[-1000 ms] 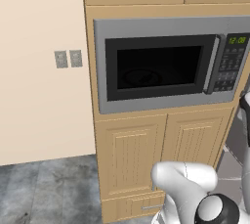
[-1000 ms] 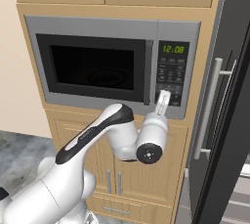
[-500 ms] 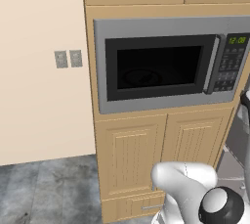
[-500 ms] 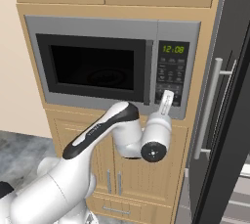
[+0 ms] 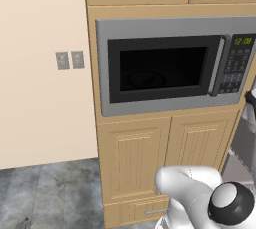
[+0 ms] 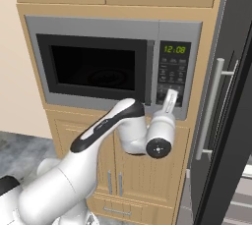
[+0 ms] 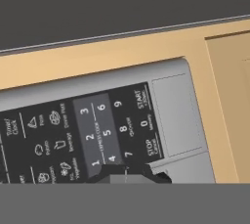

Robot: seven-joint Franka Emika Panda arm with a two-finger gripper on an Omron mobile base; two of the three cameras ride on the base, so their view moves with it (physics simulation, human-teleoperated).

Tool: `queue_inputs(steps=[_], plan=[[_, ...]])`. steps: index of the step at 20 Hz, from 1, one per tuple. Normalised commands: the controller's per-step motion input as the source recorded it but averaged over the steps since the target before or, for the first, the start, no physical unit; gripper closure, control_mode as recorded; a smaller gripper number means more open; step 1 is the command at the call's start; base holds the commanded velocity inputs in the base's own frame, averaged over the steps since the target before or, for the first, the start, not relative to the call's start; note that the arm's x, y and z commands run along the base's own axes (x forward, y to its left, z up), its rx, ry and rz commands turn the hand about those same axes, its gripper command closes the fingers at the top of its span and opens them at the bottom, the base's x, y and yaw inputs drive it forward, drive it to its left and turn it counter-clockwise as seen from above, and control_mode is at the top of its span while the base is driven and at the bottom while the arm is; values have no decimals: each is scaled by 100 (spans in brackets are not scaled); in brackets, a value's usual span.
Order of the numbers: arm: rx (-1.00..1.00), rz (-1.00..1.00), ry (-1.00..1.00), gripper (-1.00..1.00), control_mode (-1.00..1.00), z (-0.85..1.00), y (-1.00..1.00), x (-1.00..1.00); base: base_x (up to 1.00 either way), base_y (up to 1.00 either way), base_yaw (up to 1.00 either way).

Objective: Transport the fish from the fridge to the microwave and turn on the microwave.

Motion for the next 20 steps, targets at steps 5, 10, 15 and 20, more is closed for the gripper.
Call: queue_inputs(steps=[5, 10, 15, 20], plan=[[0, 0, 0, 100, -100, -11, -4, 18, 0, 0, 0], [0, 0, 0, 100, -100, -11, -3, 16, 0, 0, 0], [0, 0, 0, 100, -100, -7, -6, 14, 0, 0, 0], [0, 0, 0, 100, -100, -6, -11, 12, 0, 0, 0]])
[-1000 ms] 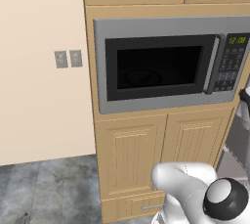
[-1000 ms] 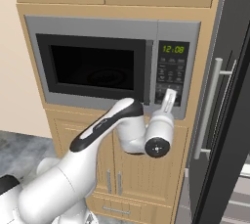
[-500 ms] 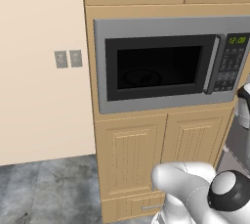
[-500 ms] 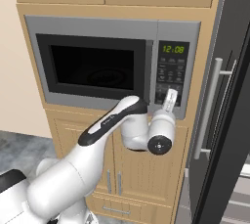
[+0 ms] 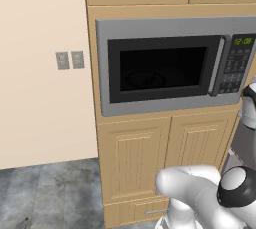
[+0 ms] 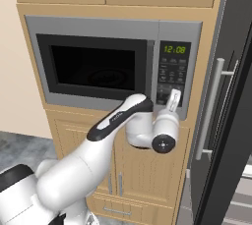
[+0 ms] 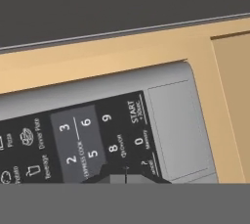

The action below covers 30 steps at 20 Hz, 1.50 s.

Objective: Transport the fish from the fridge to the microwave and turn on the microwave.

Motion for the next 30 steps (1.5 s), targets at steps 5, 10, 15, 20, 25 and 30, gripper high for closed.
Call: queue_inputs(steps=[5, 10, 15, 20, 25, 30], plan=[[0, 0, 0, 100, -100, -6, -11, 13, 0, 0, 0], [0, 0, 0, 100, -100, -6, -7, 14, 0, 0, 0], [0, 0, 0, 100, -100, -7, -7, 13, 0, 0, 0], [0, 0, 0, 100, -100, -8, -8, 12, 0, 0, 0], [0, 0, 0, 100, -100, -9, -3, 12, 0, 0, 0], [0, 0, 0, 100, -100, -11, 0, 13, 0, 0, 0]])
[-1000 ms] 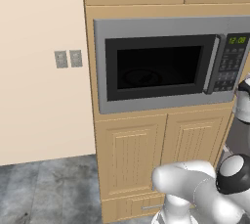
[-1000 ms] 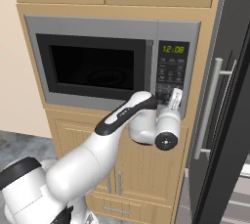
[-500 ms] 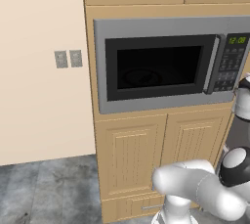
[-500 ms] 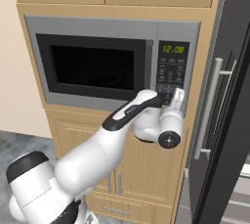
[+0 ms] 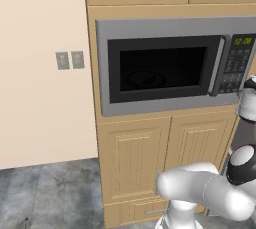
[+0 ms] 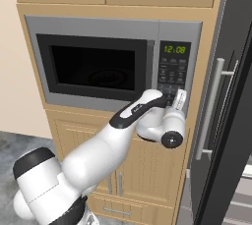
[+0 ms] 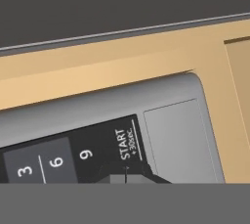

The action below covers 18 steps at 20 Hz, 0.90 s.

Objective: Transport the fish from the fridge to the microwave and turn on the microwave.

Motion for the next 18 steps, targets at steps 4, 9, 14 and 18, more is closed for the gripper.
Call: queue_inputs(steps=[4, 9, 14, 18], plan=[[0, 0, 0, 100, -100, -10, 0, 10, 0, 0, 0], [0, 0, 0, 100, -100, -6, -3, 6, 0, 0, 0], [0, 0, 0, 100, -100, -2, -4, 3, 0, 0, 0], [0, 0, 0, 100, -100, 0, -5, 0, 0, 0, 0]])
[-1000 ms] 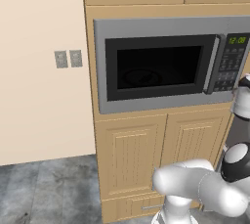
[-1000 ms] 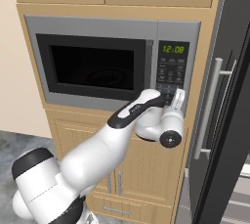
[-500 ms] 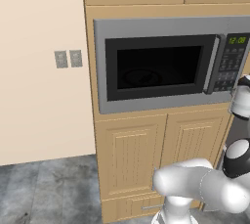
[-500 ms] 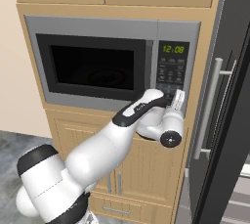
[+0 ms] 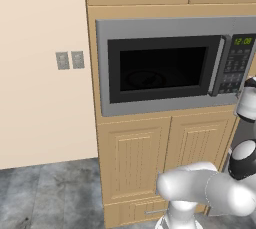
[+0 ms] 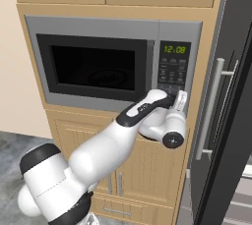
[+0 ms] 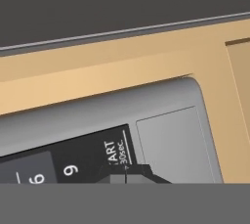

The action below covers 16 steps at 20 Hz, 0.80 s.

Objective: Transport the fish from the fridge to the microwave and turn on the microwave.

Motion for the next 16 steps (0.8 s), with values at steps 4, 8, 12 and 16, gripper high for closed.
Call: queue_inputs(steps=[4, 8, 12, 16], plan=[[0, 0, 0, 100, -100, 0, -2, 0, 0, 0, 0], [0, 0, 0, 100, -100, 0, 0, 1, 0, 0, 0], [0, 0, 0, 100, -100, 0, 0, 2, 0, 0, 0], [0, 0, 0, 100, -100, 1, 0, 10, 0, 0, 0]])
